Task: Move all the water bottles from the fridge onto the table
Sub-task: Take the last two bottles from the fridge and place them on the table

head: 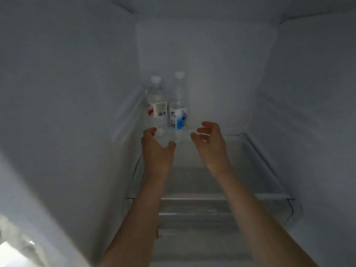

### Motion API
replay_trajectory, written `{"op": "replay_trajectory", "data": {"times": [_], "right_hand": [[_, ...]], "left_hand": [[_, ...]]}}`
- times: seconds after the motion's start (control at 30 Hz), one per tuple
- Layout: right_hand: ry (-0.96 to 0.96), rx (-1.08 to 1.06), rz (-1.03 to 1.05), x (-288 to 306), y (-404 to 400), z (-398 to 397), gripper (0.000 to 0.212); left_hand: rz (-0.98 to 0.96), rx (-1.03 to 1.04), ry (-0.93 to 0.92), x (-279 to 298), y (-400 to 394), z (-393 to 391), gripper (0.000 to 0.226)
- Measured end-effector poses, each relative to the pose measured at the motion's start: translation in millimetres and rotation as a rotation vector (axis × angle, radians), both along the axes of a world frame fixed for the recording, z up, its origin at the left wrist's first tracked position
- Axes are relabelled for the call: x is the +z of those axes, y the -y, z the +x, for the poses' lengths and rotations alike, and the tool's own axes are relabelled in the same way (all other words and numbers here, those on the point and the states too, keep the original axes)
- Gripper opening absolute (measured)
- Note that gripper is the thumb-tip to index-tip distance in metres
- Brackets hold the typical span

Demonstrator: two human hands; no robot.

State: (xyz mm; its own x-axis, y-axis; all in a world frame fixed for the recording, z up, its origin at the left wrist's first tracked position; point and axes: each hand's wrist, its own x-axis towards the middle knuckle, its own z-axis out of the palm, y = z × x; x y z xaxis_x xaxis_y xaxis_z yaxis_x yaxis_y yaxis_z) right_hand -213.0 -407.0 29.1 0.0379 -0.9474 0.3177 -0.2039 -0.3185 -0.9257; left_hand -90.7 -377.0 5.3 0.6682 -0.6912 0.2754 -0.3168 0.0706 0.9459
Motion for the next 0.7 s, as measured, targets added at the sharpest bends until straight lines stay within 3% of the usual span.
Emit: {"op": "replay_trajectory", "data": {"times": [0.37, 0.7], "right_hand": [[-0.086, 0.200, 0.136, 7.8, 104.0, 50.2, 0.083], [0.001, 0.315, 0.095, 0.3, 136.0, 60.9, 0.058]], "left_hand": [[-0.022, 0.064, -0.126, 2.9, 95.9, 44.6, 0.061], [-0.076, 0.002, -0.080, -4.2, 119.1, 58.1, 0.088]]}}
